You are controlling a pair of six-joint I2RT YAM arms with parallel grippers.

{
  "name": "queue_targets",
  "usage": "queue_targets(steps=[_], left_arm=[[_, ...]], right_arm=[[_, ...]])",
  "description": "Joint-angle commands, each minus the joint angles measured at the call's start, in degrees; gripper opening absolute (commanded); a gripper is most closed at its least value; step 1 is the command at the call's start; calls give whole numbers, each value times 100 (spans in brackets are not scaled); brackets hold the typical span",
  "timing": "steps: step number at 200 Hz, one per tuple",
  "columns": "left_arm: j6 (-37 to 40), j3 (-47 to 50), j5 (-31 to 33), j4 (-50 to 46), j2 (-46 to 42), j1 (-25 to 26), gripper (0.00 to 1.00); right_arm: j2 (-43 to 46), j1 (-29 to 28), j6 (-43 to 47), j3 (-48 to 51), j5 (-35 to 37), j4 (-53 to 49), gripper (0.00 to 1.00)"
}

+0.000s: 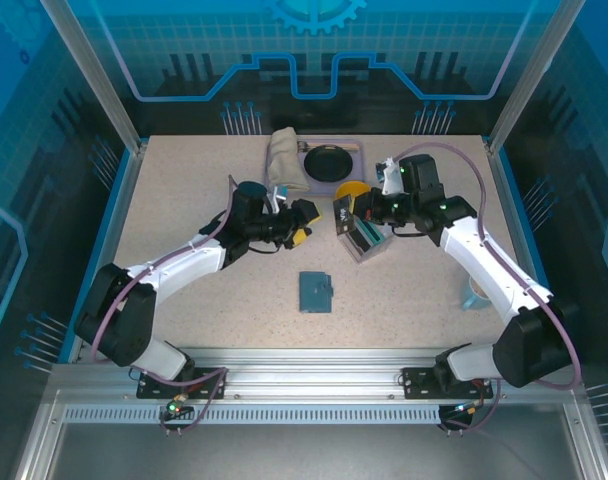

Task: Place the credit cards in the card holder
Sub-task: Pick up the credit card from the storage box.

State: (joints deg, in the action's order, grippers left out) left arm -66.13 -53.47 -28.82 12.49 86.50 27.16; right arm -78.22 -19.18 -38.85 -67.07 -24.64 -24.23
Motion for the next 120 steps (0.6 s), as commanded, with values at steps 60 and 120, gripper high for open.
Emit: queue_targets(steps=[60, 120], left_arm=[[-181, -533, -765, 923, 282, 69, 46], [227, -656, -792, 565, 195, 70, 8]], right_arm=[[-25, 217, -1342, 438, -1393, 1446, 0], [-201, 373, -1325, 388, -1987, 1454, 13]])
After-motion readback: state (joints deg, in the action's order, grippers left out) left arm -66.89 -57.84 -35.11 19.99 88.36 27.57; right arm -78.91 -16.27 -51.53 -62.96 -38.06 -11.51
